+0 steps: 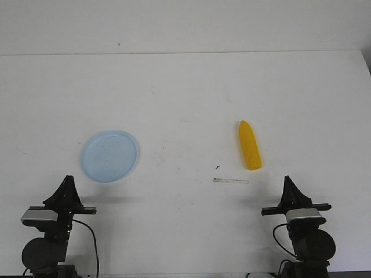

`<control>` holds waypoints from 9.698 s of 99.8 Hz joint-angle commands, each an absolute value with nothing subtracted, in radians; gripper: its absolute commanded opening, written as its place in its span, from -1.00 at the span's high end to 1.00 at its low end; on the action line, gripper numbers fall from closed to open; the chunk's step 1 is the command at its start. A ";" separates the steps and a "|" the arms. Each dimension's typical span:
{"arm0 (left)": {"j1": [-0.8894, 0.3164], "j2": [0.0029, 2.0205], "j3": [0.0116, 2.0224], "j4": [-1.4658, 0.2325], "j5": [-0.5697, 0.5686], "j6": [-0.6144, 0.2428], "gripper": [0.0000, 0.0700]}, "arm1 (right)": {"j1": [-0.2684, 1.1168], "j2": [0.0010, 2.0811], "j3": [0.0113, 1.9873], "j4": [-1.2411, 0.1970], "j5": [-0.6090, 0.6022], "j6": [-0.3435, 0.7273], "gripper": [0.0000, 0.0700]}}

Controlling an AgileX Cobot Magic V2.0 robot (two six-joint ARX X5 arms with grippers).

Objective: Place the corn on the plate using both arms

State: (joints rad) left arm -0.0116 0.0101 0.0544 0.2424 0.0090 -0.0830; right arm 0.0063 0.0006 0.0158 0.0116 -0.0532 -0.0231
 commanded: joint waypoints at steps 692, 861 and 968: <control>0.019 0.168 0.368 0.074 0.101 -0.117 0.99 | 0.008 0.001 0.013 0.023 -0.053 -0.024 0.96; 0.019 0.168 0.368 0.074 0.101 -0.117 0.99 | 0.007 0.088 0.120 0.197 -0.135 0.161 0.98; 0.019 0.168 0.368 0.074 0.101 -0.117 0.99 | 0.122 1.298 1.002 -0.355 -0.066 0.178 0.98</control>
State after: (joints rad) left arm 0.0177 0.1692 0.3637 0.0597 0.1032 -0.1219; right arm 0.1062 1.2560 0.9401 -0.2985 -0.1101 0.1497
